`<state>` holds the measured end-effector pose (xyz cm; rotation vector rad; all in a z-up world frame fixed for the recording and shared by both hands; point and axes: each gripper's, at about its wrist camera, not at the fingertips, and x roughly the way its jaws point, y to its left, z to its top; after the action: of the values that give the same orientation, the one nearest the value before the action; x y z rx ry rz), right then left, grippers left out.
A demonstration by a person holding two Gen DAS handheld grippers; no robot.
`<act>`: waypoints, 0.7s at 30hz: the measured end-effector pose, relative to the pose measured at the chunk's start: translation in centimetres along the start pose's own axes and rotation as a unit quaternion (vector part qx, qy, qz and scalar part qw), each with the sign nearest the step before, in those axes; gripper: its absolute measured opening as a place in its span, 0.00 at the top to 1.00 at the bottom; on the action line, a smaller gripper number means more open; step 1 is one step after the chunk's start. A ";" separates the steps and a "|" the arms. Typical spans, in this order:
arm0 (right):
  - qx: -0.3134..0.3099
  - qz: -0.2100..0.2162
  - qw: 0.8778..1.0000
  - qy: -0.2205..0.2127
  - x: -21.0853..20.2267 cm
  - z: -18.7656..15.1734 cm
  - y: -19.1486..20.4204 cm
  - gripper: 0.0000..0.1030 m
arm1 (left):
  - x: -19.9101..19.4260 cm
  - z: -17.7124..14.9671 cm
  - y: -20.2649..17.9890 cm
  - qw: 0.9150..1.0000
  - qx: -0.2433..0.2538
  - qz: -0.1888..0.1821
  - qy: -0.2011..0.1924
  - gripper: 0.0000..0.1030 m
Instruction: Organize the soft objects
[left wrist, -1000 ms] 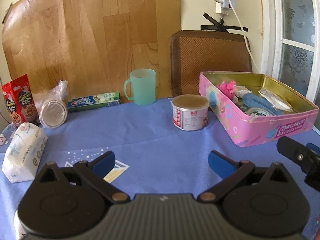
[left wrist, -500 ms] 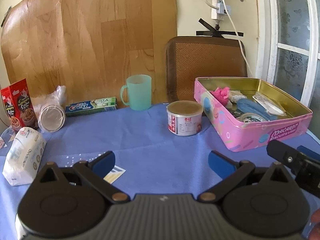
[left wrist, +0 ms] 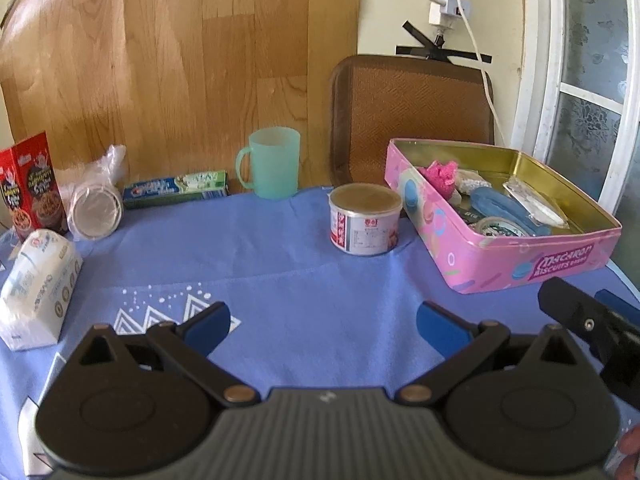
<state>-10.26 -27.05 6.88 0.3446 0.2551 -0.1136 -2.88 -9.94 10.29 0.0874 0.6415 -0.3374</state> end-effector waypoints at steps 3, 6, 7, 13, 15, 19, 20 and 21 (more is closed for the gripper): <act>0.002 -0.001 1.000 0.001 0.1 0.0 -0.2 0.13 | 0.4 -0.1 -0.1 1.000 0.003 -0.001 0.007 0.00; 0.004 -0.002 1.000 -0.001 0.2 0.2 -0.3 0.13 | 0.6 -0.2 -0.3 1.000 0.008 0.003 0.009 0.00; 0.005 -0.001 1.000 0.000 0.3 0.3 -0.4 0.13 | 0.6 -0.2 -0.4 1.000 0.009 0.004 0.010 0.00; 0.005 0.000 1.000 -0.006 0.7 1.0 -0.6 0.13 | 1.0 -0.1 -0.3 1.000 0.007 0.009 0.011 0.00; 0.004 -0.001 1.000 -0.008 0.7 1.1 -0.7 0.13 | 1.1 -0.1 -0.3 1.000 0.007 0.010 0.011 0.00; 0.008 -0.005 1.000 -0.008 0.8 1.2 -1.1 0.13 | 1.2 0.0 -0.4 1.000 0.008 0.009 0.013 0.00; 0.009 -0.005 1.000 -0.008 0.9 1.1 -1.1 0.13 | 1.2 0.0 -0.4 1.000 0.009 0.010 0.012 0.00; 0.009 -0.005 1.000 -0.007 0.9 1.1 -1.1 0.13 | 1.2 0.0 -0.4 1.000 0.009 0.010 0.012 0.00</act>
<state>-9.33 -28.48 7.29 0.3605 0.2418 -0.1293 -2.09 -10.66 9.55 0.1150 0.6611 -0.3231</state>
